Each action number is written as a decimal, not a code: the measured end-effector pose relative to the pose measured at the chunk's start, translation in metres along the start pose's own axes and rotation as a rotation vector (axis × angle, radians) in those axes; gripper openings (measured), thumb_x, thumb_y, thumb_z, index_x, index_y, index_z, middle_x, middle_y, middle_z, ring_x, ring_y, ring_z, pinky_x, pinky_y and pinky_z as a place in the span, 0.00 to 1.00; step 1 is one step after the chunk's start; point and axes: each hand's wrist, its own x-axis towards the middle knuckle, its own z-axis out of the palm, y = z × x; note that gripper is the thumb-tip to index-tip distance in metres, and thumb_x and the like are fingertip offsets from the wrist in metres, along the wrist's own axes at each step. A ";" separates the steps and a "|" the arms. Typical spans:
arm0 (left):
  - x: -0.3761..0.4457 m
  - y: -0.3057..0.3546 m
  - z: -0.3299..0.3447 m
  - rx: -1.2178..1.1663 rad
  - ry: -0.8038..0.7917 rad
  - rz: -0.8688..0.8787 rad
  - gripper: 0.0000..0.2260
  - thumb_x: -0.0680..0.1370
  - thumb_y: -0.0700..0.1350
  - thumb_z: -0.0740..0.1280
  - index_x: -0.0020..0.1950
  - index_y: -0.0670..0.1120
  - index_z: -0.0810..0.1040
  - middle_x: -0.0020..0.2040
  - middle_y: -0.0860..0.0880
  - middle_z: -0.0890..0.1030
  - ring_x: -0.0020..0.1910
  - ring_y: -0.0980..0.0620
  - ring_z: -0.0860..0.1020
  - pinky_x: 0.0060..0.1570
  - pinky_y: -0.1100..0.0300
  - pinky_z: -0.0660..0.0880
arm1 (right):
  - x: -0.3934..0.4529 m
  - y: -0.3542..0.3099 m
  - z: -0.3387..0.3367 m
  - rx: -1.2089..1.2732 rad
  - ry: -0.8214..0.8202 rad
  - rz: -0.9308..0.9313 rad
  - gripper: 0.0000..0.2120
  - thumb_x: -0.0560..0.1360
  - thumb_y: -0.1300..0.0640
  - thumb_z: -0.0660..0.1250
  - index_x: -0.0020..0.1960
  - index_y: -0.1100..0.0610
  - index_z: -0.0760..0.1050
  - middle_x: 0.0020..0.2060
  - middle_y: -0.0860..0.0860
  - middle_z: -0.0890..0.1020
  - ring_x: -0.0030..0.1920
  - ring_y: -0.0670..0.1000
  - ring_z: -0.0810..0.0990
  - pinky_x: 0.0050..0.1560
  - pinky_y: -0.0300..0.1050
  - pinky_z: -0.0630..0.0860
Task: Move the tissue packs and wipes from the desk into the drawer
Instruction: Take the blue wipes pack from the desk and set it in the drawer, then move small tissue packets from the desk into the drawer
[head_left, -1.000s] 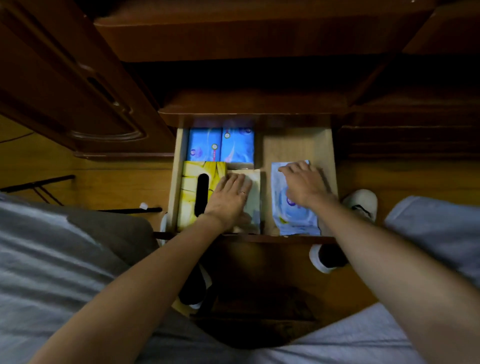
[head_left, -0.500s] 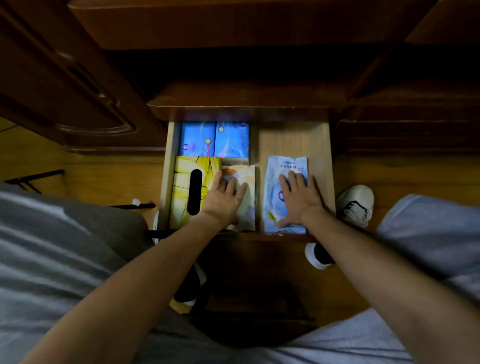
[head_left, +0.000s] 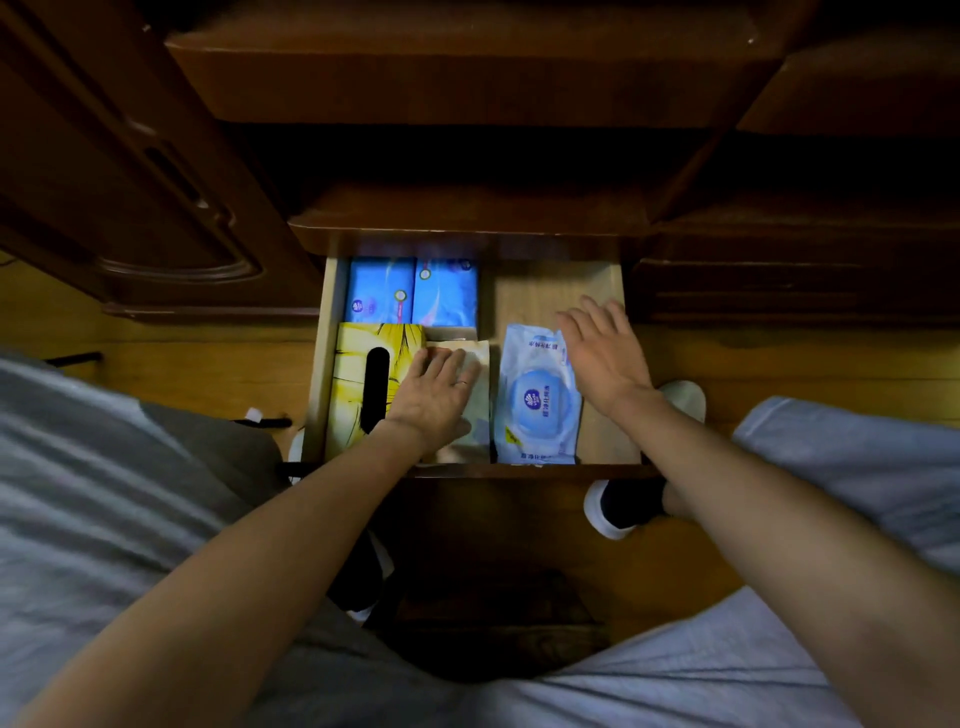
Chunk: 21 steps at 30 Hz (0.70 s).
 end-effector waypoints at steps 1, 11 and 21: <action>-0.003 0.000 -0.007 -0.034 0.035 -0.002 0.36 0.79 0.59 0.62 0.81 0.46 0.52 0.81 0.41 0.55 0.80 0.42 0.53 0.78 0.44 0.48 | -0.003 0.002 -0.004 0.011 -0.024 0.006 0.36 0.77 0.60 0.66 0.81 0.57 0.55 0.78 0.55 0.64 0.81 0.57 0.52 0.80 0.57 0.48; -0.070 -0.037 -0.180 -0.291 0.735 -0.130 0.15 0.79 0.49 0.63 0.65 0.51 0.77 0.60 0.49 0.79 0.53 0.43 0.82 0.43 0.50 0.79 | -0.045 0.033 -0.151 0.406 0.301 0.136 0.16 0.80 0.53 0.63 0.67 0.43 0.75 0.62 0.46 0.81 0.61 0.51 0.80 0.56 0.50 0.78; -0.108 -0.091 -0.381 -0.093 1.228 -0.226 0.14 0.77 0.47 0.62 0.60 0.44 0.77 0.56 0.43 0.78 0.57 0.40 0.73 0.50 0.49 0.71 | -0.065 0.088 -0.374 0.271 1.166 0.195 0.13 0.77 0.55 0.61 0.60 0.52 0.78 0.57 0.50 0.80 0.59 0.54 0.76 0.56 0.47 0.73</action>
